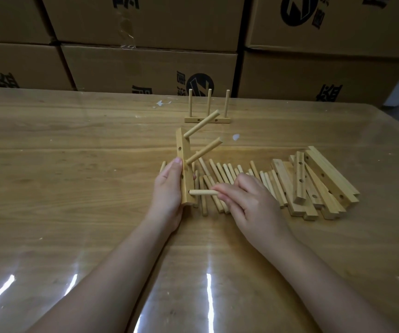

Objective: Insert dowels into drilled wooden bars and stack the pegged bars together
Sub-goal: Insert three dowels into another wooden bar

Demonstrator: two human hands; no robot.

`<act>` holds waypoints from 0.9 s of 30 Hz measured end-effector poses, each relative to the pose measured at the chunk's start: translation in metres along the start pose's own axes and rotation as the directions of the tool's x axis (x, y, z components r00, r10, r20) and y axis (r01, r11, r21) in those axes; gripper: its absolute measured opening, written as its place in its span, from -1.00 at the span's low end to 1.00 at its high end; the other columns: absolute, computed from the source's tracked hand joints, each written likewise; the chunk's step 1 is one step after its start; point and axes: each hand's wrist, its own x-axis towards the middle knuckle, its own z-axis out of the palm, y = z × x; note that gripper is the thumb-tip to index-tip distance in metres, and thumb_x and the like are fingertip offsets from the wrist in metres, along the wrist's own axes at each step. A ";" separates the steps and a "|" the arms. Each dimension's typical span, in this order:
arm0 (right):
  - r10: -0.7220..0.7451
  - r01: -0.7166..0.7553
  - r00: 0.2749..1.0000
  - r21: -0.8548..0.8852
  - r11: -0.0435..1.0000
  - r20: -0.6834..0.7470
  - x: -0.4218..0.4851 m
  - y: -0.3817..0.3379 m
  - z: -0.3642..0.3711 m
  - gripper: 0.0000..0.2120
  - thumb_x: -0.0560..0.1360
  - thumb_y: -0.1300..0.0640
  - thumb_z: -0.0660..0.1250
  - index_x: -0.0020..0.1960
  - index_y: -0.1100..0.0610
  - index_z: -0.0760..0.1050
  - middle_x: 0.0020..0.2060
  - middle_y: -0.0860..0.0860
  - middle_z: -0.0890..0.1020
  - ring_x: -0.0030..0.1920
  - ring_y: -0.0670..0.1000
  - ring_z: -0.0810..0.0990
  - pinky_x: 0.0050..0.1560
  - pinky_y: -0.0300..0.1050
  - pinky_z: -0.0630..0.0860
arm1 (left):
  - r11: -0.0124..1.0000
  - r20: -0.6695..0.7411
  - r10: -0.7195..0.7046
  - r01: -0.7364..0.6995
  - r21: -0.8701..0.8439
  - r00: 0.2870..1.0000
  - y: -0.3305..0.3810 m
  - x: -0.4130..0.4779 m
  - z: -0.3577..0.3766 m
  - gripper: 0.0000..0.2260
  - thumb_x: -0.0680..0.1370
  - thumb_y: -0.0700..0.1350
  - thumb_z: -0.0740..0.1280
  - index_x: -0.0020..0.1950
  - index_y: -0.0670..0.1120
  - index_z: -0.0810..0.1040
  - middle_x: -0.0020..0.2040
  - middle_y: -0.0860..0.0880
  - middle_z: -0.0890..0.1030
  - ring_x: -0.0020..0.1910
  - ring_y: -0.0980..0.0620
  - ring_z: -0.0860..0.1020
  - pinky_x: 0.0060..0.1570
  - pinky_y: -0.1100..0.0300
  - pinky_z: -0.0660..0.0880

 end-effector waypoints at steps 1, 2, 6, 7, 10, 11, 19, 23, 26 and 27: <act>-0.002 0.002 1.000 -0.019 1.000 0.000 0.000 -0.001 0.000 -0.81 0.50 0.18 0.28 0.01 0.17 0.64 -0.33 0.06 0.43 -0.30 0.02 0.40 -0.32 -0.18 0.29 | 1.000 -0.001 0.006 -0.006 0.010 1.000 0.000 0.001 0.000 -0.64 0.65 -0.08 0.13 -0.27 0.01 0.59 -0.35 -0.01 0.55 -0.34 0.07 0.51 -0.20 0.12 0.46; -0.005 0.005 1.000 -0.034 0.999 0.002 0.000 -0.001 0.000 -0.83 0.49 0.19 0.30 0.00 0.17 0.64 -0.33 0.06 0.43 -0.31 0.02 0.40 -0.32 -0.17 0.29 | 1.000 0.000 0.011 -0.011 0.017 1.000 0.000 0.001 -0.001 -0.63 0.65 -0.08 0.13 -0.28 0.02 0.60 -0.35 0.00 0.55 -0.33 0.07 0.51 -0.18 0.12 0.47; -0.007 0.006 1.000 -0.084 0.996 -0.006 0.000 -0.003 0.001 -0.86 0.45 0.26 0.37 -0.01 0.17 0.63 -0.35 0.07 0.42 -0.32 0.04 0.39 -0.33 -0.14 0.30 | 0.999 0.002 0.026 -0.026 0.036 1.000 -0.002 0.001 -0.001 -0.64 0.65 -0.09 0.13 -0.24 0.02 0.62 -0.34 0.02 0.59 -0.32 0.10 0.54 -0.18 0.15 0.49; -0.010 0.009 1.000 -0.093 0.996 -0.007 0.000 -0.004 0.001 -0.86 0.45 0.27 0.37 -0.01 0.18 0.63 -0.35 0.07 0.42 -0.32 0.05 0.39 -0.35 -0.12 0.32 | 0.999 0.003 0.033 -0.033 0.039 0.999 -0.002 0.001 -0.001 -0.64 0.65 -0.09 0.13 -0.24 0.02 0.63 -0.34 0.03 0.60 -0.33 0.11 0.55 -0.21 0.18 0.50; -0.019 0.018 1.000 -0.123 0.992 -0.012 0.002 -0.009 0.002 -0.85 0.48 0.24 0.30 -0.02 0.18 0.63 -0.35 0.06 0.41 -0.33 0.04 0.38 -0.37 -0.09 0.34 | 0.998 0.009 0.046 -0.046 0.041 0.999 -0.003 0.002 -0.002 -0.65 0.65 -0.11 0.13 -0.21 0.01 0.63 -0.32 0.03 0.62 -0.31 0.11 0.57 -0.22 0.21 0.50; -0.018 0.016 1.000 -0.136 0.991 -0.015 0.002 -0.010 0.001 -0.83 0.49 0.21 0.28 -0.03 0.17 0.63 -0.35 0.06 0.40 -0.33 0.04 0.36 -0.37 -0.11 0.31 | 0.998 0.004 0.047 -0.047 0.039 0.999 -0.003 0.002 -0.002 -0.66 0.65 -0.11 0.13 -0.20 0.00 0.63 -0.31 0.02 0.62 -0.29 0.10 0.57 -0.19 0.18 0.50; -0.020 0.024 1.000 -0.279 0.960 0.014 0.007 -0.023 0.000 -0.91 0.42 0.26 0.42 -0.07 0.15 0.63 -0.33 0.00 0.31 -0.30 -0.02 0.26 -0.30 -0.14 0.20 | 0.996 -0.005 0.060 -0.059 0.061 0.998 -0.007 0.005 -0.001 -0.61 0.65 -0.13 0.13 -0.23 0.03 0.66 -0.25 -0.04 0.61 -0.23 0.03 0.57 -0.15 0.15 0.53; -0.014 0.017 1.000 -0.298 0.954 0.013 0.012 -0.027 0.000 -0.91 0.42 0.28 0.42 -0.09 0.16 0.63 -0.33 -0.01 0.29 -0.30 -0.01 0.27 -0.29 -0.14 0.19 | 0.999 -0.025 0.034 -0.033 0.042 0.999 -0.005 0.007 -0.003 -0.67 0.65 -0.13 0.13 -0.18 -0.02 0.63 -0.30 -0.01 0.59 -0.31 0.08 0.55 -0.30 0.24 0.51; -0.001 0.009 1.000 -0.305 0.952 0.027 0.013 -0.029 0.000 -0.91 0.41 0.28 0.43 -0.09 0.17 0.63 -0.34 0.02 0.36 -0.31 0.00 0.30 -0.30 -0.14 0.20 | 0.999 -0.028 0.022 -0.021 0.038 0.999 -0.004 0.007 -0.002 -0.72 0.65 -0.12 0.13 -0.11 -0.06 0.61 -0.25 -0.06 0.60 -0.26 0.03 0.55 -0.24 0.18 0.53; -0.003 0.012 1.000 -0.301 0.954 0.030 0.013 -0.029 0.001 -0.92 0.41 0.28 0.43 -0.09 0.17 0.63 -0.35 0.03 0.38 -0.32 0.01 0.32 -0.30 -0.14 0.20 | 0.999 -0.032 0.019 -0.018 0.033 0.999 -0.003 0.006 -0.002 -0.72 0.65 -0.12 0.13 -0.11 -0.07 0.61 -0.21 -0.10 0.60 -0.21 -0.02 0.55 -0.16 0.11 0.54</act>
